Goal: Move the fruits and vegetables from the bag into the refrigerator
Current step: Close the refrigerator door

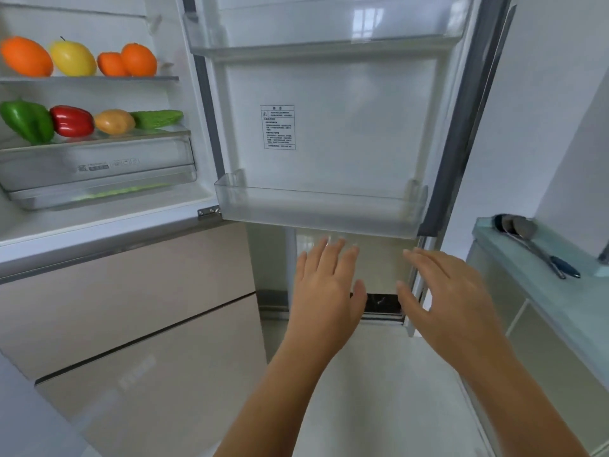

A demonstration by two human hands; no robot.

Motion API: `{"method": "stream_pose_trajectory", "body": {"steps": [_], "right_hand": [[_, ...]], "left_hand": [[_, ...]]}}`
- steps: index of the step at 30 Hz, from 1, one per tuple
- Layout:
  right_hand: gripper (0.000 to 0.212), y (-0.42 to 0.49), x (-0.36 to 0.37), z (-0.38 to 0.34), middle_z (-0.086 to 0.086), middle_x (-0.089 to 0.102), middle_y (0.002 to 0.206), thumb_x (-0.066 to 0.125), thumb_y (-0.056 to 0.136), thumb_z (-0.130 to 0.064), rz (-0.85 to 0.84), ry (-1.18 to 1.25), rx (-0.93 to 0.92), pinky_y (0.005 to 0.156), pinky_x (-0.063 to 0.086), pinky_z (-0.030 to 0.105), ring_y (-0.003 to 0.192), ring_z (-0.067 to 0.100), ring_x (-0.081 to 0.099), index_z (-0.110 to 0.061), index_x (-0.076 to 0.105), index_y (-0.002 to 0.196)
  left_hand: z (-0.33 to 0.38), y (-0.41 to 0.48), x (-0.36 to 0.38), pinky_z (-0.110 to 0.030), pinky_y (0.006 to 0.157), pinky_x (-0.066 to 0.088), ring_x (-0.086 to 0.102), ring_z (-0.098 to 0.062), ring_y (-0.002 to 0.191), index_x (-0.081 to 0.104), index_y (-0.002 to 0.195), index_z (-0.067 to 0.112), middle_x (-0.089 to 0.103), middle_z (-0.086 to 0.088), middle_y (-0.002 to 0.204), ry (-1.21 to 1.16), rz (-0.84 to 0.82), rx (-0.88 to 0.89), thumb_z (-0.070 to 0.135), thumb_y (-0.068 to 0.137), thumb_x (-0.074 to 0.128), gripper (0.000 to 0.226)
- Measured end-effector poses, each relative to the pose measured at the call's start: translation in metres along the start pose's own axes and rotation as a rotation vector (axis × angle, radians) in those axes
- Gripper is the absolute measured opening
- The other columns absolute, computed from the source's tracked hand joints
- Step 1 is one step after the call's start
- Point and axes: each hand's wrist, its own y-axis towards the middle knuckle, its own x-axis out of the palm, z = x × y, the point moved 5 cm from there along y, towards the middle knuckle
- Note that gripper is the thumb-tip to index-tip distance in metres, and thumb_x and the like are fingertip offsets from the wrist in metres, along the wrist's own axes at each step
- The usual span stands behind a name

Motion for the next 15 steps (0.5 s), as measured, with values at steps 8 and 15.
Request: {"method": "stream_pose_trajectory", "body": {"steps": [8, 15], "right_hand": [[0.048, 0.041, 0.009, 0.090, 0.012, 0.065, 0.113, 0.046, 0.081, -0.038, -0.009, -0.011, -0.010, 0.091, 0.043, 0.052, 0.104, 0.032, 0.061, -0.008, 0.061, 0.116], [0.056, 0.062, 0.027, 0.121, 0.014, 0.065, 0.115, 0.036, 0.082, -0.043, -0.051, 0.051, -0.009, 0.090, 0.045, 0.056, 0.105, 0.034, 0.060, -0.006, 0.061, 0.116]], "left_hand": [[0.041, 0.088, 0.097, -0.053, 0.107, 0.014, 0.028, -0.034, 0.136, 0.046, 0.131, 0.008, 0.044, -0.014, 0.140, -0.018, -0.127, 0.041, 0.017, 0.086, 0.059, 0.048], [0.048, 0.111, 0.135, -0.047, 0.109, 0.009, 0.023, -0.029, 0.139, 0.038, 0.138, 0.011, 0.039, -0.010, 0.144, 0.016, -0.185, -0.014, 0.022, 0.089, 0.055, 0.053]]}}
